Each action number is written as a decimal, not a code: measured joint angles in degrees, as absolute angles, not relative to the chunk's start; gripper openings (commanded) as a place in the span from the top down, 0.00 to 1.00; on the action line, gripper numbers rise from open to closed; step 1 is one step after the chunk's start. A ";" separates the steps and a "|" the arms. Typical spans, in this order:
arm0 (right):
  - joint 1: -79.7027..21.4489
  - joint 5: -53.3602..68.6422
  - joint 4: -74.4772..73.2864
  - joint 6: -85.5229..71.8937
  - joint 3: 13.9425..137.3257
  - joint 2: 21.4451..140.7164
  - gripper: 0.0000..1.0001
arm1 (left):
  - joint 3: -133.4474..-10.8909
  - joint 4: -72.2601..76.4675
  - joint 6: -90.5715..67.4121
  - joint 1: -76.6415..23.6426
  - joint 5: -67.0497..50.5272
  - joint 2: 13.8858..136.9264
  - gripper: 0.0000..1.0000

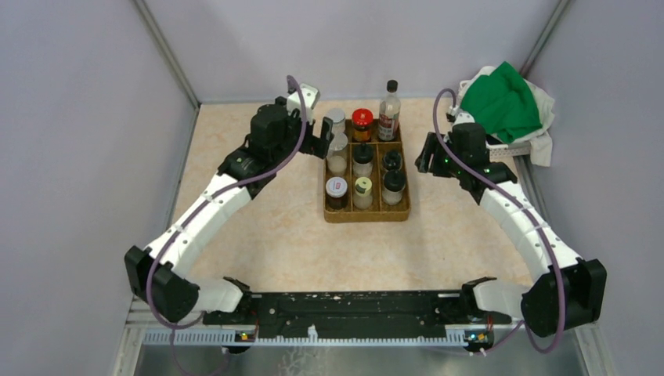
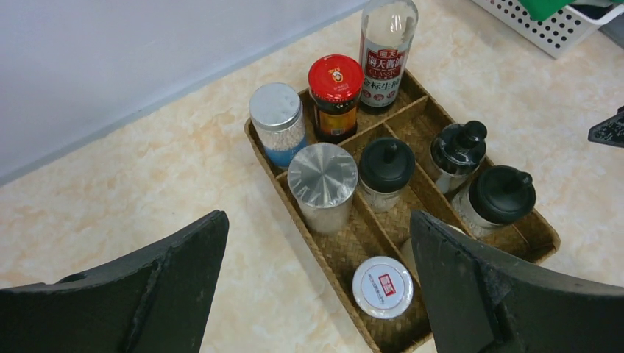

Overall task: Organize the condiment bottles
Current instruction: Reset both arms

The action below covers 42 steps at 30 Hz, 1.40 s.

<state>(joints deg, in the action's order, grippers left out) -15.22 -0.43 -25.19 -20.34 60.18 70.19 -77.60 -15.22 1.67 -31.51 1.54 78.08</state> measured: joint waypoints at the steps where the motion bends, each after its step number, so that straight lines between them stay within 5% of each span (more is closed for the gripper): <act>1: -15.44 0.08 -25.82 -20.25 59.64 69.45 0.42 | -76.31 -15.55 1.15 -31.62 1.78 76.36 0.01; 17: -25.39 0.54 -35.09 -21.96 49.82 52.51 0.38 | -59.02 -25.17 -8.99 -35.66 5.85 55.40 0.01; 25: -25.41 -3.95 -41.95 -21.52 50.74 42.41 0.24 | -56.12 -28.42 -12.38 -36.01 6.46 44.56 0.01; 35: -25.39 -11.35 -40.10 -20.08 51.57 38.61 0.09 | -56.03 -28.71 -11.99 -36.01 12.45 42.92 0.01; 42: -25.41 -12.80 -38.46 -18.48 51.37 36.58 0.07 | -54.63 -28.69 -10.66 -36.01 16.36 42.00 0.01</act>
